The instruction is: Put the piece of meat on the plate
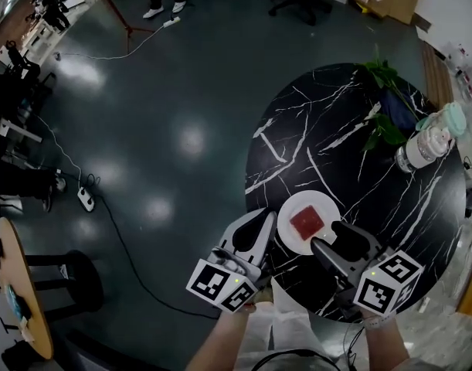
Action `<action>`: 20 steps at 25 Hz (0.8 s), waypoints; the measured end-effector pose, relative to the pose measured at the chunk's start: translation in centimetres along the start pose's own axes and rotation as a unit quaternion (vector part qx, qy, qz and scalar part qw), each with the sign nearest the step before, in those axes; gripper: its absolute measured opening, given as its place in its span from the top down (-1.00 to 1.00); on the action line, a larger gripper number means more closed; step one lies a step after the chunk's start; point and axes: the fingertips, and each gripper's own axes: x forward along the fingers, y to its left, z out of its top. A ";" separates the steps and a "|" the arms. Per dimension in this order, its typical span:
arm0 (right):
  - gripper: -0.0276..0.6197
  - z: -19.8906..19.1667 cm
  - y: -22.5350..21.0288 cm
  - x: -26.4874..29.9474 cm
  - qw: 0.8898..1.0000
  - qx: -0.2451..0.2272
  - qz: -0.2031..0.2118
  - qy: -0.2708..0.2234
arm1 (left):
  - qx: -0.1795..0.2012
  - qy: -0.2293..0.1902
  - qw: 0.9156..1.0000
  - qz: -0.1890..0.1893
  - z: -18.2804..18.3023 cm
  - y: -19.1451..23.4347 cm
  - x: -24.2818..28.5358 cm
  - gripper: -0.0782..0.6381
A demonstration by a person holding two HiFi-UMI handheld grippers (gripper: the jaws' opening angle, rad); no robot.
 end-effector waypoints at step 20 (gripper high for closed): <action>0.72 3.2 7.7 -6.4 0.998 -0.004 0.027 -0.061 | 0.026 0.002 0.997 -0.068 7.2 -8.3 -1.9 0.76</action>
